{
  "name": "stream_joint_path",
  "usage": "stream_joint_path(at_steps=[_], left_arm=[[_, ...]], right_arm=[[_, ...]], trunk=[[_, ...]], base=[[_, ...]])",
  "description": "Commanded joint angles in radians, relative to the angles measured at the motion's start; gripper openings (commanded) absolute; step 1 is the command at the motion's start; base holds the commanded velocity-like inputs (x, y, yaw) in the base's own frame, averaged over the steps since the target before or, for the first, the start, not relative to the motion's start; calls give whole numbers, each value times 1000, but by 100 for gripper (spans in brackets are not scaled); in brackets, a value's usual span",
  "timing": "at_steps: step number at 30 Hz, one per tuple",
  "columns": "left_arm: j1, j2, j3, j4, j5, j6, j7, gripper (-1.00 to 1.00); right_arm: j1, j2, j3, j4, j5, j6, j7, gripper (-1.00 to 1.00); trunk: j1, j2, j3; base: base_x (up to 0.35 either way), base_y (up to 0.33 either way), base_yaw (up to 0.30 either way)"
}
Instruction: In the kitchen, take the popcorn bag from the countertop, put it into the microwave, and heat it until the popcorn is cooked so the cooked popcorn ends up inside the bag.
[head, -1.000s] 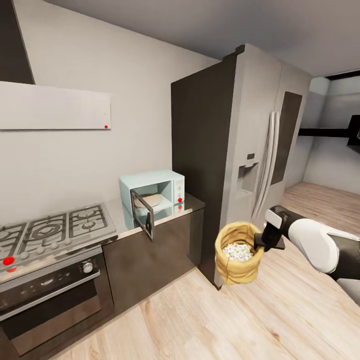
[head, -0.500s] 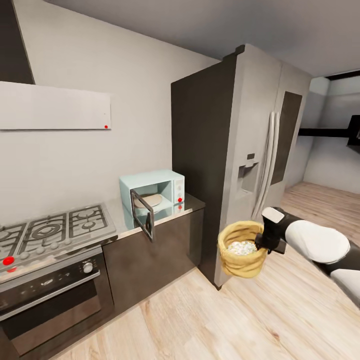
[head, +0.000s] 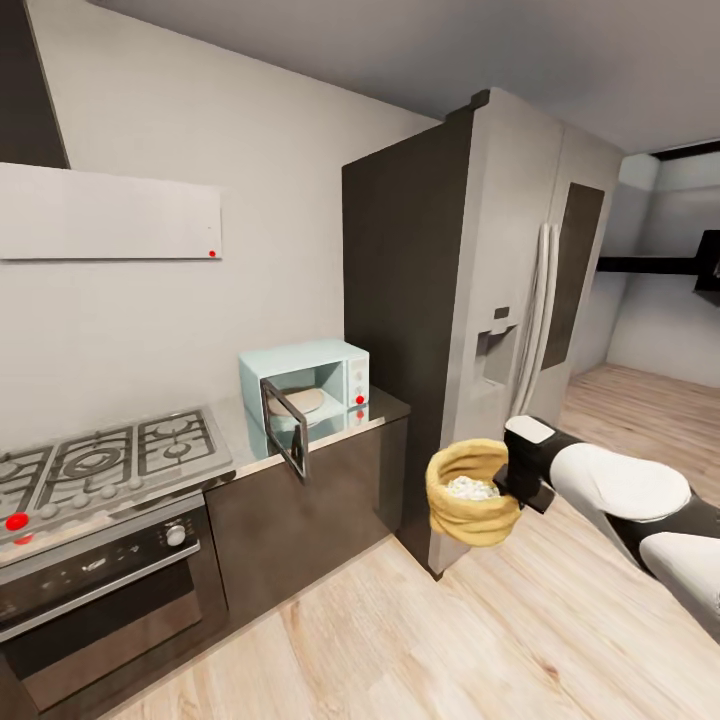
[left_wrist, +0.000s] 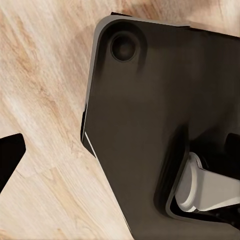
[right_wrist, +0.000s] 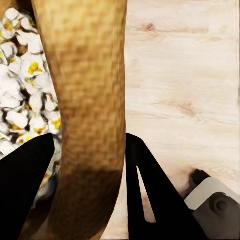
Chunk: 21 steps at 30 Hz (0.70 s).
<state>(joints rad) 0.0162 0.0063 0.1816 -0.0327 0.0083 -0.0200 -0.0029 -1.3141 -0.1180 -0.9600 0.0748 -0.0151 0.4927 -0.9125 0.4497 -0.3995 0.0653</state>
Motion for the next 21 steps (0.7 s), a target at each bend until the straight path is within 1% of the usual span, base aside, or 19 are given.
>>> stream_joint_path(at_steps=[1,7,8,9,10,12,14,21], left_arm=[[1,0,4,-1,1,-1,0,100],[1,0,4,-1,1,-1,0,100],[1,0,4,-1,0,-1,0,100],[1,0,4,-1,1,-1,0,100],[1,0,4,-1,1,-1,0,100],[1,0,4,-1,1,-1,0,100],[1,0,4,-1,1,-1,0,100],[1,0,4,-1,1,-1,0,100]], right_arm=[[0,1,-4,2,-2,-10,-13,-100],[9,3,-15,2,-2,-47,-38,-100],[11,3,-31,2,-2,-72,-56,-100],[13,2,-66,2,-2,-98,-85,-100],[14,2,-91,2,-2,-111,-107,-100],[20,2,-159,2,-2,-128,-161,-100],[23,3,-191,2,-2,-134,-179,-100],[24,2,-200,2,-2,-135,-184,-100]], trunk=[[0,-1,0],[0,-1,0],[0,-1,0],[0,-1,0],[0,-1,0],[0,-1,0],[0,-1,0],[0,-1,0]], base=[[0,0,0],[0,0,0],[0,0,0],[0,0,0],[0,0,0],[0,0,0],[0,0,0],[0,0,0]])
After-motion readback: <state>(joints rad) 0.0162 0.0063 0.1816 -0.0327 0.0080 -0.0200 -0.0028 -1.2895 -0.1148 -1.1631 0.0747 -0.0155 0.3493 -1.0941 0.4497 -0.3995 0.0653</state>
